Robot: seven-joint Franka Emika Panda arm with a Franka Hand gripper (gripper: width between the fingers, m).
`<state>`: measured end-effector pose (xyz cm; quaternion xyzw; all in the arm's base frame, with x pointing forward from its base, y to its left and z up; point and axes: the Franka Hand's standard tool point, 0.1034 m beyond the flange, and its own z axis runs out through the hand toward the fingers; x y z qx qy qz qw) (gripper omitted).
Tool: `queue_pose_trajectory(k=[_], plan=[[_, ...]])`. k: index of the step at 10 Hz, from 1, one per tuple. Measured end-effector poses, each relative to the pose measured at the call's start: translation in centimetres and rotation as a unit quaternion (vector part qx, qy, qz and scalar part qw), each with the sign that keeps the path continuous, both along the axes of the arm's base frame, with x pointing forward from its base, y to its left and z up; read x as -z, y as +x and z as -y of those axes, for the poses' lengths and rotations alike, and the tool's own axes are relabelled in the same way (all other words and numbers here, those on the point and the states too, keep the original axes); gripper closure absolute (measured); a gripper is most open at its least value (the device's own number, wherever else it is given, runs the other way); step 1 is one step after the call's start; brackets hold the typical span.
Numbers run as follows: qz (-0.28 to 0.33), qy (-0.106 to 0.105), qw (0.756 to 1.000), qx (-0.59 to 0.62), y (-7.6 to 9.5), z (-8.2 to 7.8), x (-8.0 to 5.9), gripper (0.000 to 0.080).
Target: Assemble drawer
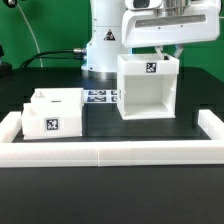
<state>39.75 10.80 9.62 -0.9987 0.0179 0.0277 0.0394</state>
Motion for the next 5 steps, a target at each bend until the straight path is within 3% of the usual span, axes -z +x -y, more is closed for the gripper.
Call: queue_pose_trajectory(k=[5], plan=[[0.000, 0.000, 1.000, 0.000, 0.04, 0.00, -0.03, 0.0761]])
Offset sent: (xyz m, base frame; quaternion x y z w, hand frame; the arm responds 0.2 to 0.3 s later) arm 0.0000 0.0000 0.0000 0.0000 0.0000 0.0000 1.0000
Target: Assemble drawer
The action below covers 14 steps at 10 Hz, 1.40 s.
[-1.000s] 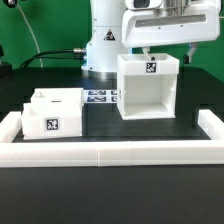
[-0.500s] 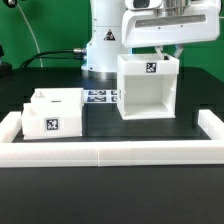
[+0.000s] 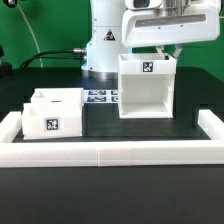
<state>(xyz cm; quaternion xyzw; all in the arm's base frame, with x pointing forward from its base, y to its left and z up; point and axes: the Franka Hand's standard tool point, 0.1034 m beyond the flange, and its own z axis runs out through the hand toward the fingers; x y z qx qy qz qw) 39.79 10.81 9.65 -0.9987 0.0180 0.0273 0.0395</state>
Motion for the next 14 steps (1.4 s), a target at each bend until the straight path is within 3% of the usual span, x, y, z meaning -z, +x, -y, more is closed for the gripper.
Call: queue_pose_trajectory(k=[2, 3, 11, 14], plan=[[0.001, 0.001, 1.000, -0.004, 0.1, 0.1, 0.0, 0.0761], [0.006, 0.004, 1.000, -0.025, 1.1, 0.6, 0.1, 0.0761], [0.065, 0.021, 0.998, 0.002, 14.7, 2.3, -0.1, 0.0757], [0.077, 0.025, 0.997, 0.007, 17.0, 1.9, -0.1, 0.0755]])
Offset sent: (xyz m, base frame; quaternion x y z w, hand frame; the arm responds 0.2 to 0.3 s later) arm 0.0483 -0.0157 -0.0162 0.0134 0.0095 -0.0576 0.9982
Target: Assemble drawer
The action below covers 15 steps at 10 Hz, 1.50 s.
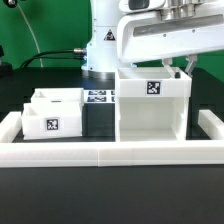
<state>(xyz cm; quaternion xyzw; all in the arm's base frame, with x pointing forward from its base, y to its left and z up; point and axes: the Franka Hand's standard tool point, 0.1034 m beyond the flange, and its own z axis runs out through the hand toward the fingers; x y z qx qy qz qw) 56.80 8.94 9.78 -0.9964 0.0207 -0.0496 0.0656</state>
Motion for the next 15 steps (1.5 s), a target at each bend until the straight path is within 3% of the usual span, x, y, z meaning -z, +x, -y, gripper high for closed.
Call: queue_pose_trajectory(k=[3, 8, 12, 15], plan=[[0.001, 0.001, 1.000, 0.006, 0.1, 0.0, -0.1, 0.0755], [-0.006, 0.015, 0.992, 0.128, 0.4, -0.1, -0.4, 0.0755], [-0.023, 0.033, 0.955, 0.294, 2.7, 0.4, 0.0, 0.0754], [-0.024, 0.047, 0.931, 0.361, 3.1, 0.1, -0.4, 0.0752]])
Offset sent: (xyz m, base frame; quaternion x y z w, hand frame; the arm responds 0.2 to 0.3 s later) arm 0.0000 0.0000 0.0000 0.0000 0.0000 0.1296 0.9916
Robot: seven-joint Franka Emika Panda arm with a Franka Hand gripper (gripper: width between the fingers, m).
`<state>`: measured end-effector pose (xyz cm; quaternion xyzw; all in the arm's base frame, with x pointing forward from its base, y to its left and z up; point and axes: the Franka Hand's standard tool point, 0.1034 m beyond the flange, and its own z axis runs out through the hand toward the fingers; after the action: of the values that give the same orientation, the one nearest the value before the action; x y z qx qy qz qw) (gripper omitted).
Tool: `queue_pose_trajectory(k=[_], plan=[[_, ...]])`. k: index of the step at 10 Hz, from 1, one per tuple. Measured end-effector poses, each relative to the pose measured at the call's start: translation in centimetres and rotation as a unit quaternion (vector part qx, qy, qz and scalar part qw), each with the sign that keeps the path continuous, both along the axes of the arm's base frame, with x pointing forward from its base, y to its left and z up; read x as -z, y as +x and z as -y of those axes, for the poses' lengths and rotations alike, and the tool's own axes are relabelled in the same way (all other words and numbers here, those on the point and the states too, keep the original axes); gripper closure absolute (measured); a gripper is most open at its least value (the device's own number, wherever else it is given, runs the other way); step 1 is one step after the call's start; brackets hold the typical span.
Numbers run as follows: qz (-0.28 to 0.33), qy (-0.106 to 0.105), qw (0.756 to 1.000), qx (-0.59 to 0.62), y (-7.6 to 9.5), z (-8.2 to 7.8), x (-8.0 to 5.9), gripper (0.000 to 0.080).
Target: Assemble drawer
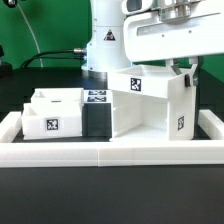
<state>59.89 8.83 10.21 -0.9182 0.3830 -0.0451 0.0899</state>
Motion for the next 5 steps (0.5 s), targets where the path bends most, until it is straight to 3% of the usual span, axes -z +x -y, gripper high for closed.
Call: queue_pose_trajectory(k=[5], plan=[[-0.033, 0.037, 0.983, 0.178, -0.09, -1.09, 0.28, 0.0752]])
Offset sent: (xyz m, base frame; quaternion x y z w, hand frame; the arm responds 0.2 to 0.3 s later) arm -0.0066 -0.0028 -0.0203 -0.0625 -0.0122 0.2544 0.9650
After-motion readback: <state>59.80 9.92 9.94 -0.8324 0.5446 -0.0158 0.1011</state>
